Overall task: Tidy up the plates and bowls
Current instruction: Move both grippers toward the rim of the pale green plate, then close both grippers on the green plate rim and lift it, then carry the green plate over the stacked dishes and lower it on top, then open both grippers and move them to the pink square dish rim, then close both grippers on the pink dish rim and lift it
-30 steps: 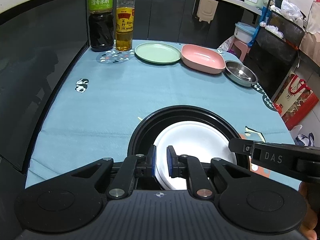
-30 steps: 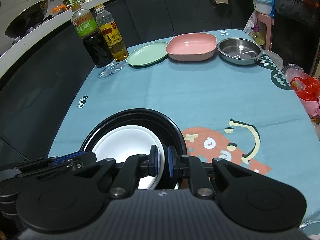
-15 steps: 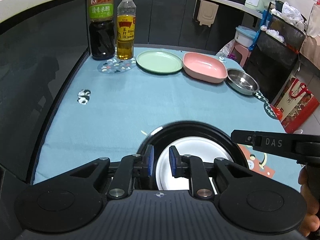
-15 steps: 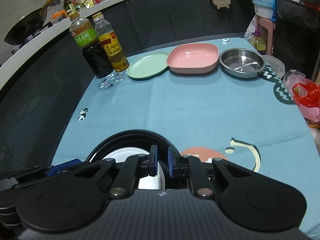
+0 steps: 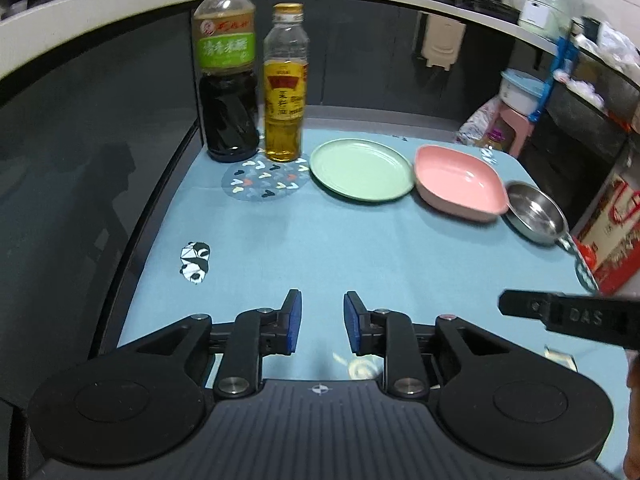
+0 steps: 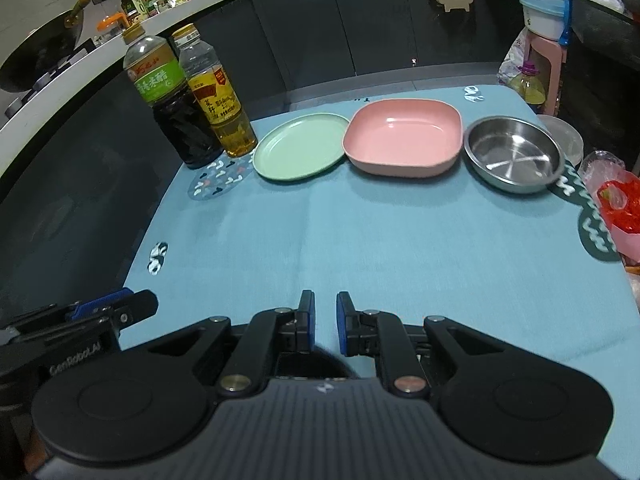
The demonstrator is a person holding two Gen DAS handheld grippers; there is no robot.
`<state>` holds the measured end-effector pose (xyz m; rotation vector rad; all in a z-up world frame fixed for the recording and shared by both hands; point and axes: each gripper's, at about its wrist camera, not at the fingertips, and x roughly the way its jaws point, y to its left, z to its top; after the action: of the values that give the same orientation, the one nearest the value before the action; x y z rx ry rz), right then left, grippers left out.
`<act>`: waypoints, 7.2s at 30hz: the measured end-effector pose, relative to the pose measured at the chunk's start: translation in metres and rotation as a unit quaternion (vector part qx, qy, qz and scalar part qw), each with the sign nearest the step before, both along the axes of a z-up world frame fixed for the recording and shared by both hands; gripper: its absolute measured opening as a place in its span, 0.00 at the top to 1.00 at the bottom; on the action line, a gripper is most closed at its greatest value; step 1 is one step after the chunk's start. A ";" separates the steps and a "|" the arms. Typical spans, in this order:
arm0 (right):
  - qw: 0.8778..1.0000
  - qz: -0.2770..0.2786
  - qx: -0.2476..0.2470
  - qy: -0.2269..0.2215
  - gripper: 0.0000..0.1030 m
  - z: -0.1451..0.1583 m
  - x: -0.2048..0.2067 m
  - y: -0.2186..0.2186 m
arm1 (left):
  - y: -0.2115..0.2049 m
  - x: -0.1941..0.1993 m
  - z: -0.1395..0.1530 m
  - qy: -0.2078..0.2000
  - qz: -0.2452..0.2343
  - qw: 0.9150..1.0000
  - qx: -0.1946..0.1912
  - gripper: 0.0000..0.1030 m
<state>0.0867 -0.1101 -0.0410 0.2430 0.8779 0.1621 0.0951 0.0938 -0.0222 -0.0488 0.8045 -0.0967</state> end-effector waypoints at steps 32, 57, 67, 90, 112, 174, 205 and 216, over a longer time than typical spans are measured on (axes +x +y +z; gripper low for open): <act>0.999 0.017 -0.004 -0.049 0.63 0.000 0.200 0.003 | 0.011 0.187 -0.061 0.037 0.080 0.990 -0.112 0.77; 0.992 0.082 -0.099 0.015 0.76 -0.051 0.281 0.025 | -0.011 0.221 -0.080 0.042 0.076 0.992 -0.093 0.86; 0.996 0.083 -0.036 0.017 0.86 -0.027 0.251 0.032 | 0.017 0.187 -0.056 0.003 0.089 0.994 -0.068 0.86; 0.993 0.106 -0.002 0.045 0.86 -0.016 0.121 0.067 | 0.060 0.090 -0.041 0.005 0.096 0.994 -0.054 0.86; 0.991 0.116 -0.019 0.064 0.84 -0.037 0.095 0.082 | 0.068 0.066 -0.068 0.025 0.084 0.996 -0.032 0.85; 0.995 -0.092 -0.007 -0.029 0.78 0.001 0.125 -0.108 | -0.095 0.155 -0.027 0.019 -0.019 0.999 -0.043 0.77; 0.997 -0.070 -0.034 0.027 0.87 -0.044 0.205 -0.105 | -0.140 0.220 -0.075 0.052 -0.054 0.997 -0.033 0.81; 0.996 -0.077 -0.032 0.012 0.90 -0.030 0.194 -0.101 | -0.136 0.208 -0.063 0.023 -0.055 0.998 -0.023 0.89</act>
<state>0.2803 -0.2112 -0.0709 0.2528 0.8821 -0.0128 0.3035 -0.0423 -0.0853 -0.0498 0.8507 -0.2195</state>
